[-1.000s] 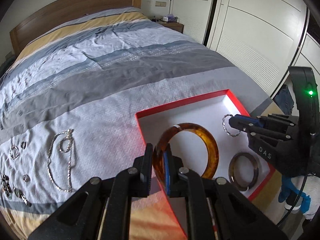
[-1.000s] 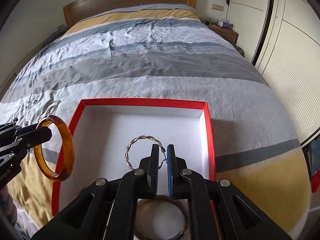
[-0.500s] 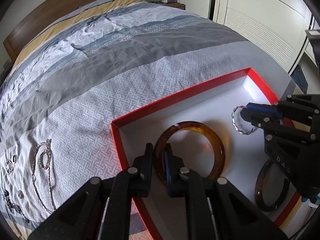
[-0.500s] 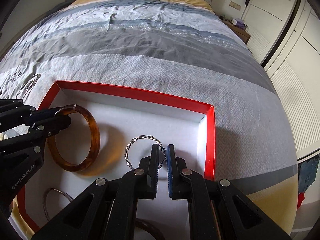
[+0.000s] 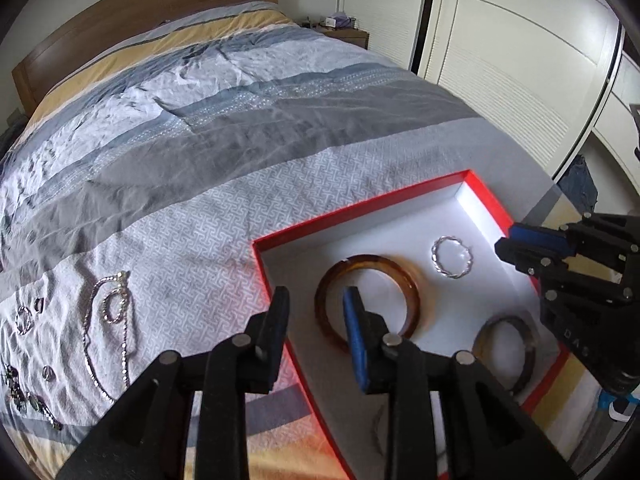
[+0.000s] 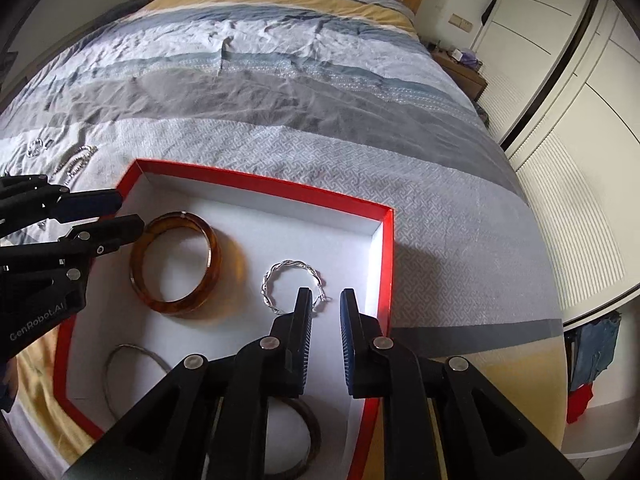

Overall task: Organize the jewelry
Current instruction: 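Carry both bangles into the red box and open both tools, then move both tools back toward the remaining jewelry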

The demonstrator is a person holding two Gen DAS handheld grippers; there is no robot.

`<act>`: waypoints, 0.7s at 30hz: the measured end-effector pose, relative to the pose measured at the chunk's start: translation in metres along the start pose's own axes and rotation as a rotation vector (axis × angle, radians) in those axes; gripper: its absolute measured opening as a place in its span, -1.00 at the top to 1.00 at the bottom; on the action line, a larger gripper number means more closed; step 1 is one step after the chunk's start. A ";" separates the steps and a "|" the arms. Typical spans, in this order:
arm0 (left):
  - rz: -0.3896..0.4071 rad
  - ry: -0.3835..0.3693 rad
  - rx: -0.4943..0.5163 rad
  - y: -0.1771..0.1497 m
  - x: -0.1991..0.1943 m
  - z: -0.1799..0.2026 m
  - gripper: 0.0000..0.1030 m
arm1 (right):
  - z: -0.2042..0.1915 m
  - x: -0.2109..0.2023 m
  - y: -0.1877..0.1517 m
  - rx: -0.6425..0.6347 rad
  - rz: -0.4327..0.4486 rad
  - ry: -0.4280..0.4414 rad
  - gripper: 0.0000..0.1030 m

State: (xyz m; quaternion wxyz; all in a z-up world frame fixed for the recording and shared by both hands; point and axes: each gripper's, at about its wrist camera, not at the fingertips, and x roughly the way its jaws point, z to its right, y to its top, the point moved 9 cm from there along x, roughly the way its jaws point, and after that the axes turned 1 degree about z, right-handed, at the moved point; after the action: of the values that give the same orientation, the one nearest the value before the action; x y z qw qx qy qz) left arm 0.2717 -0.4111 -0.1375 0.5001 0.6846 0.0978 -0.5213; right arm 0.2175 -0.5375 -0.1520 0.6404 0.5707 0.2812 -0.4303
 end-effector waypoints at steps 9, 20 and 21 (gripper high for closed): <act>0.049 0.048 -0.079 -0.033 -0.103 -0.064 0.49 | -0.035 -0.103 0.001 0.107 0.129 0.082 0.59; 0.099 0.203 -0.206 -0.115 -0.219 -0.188 0.41 | -0.135 -0.196 -0.016 0.115 0.210 0.177 0.57; 0.106 0.210 -0.229 -0.125 -0.230 -0.201 0.40 | -0.144 -0.204 -0.018 0.111 0.218 0.184 0.54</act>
State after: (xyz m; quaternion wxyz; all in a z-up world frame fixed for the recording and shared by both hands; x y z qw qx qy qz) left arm 0.2128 -0.1042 -0.0328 0.5888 0.6779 0.1719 -0.4053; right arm 0.1245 -0.3500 -0.0151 0.6224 0.6694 0.2507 -0.3188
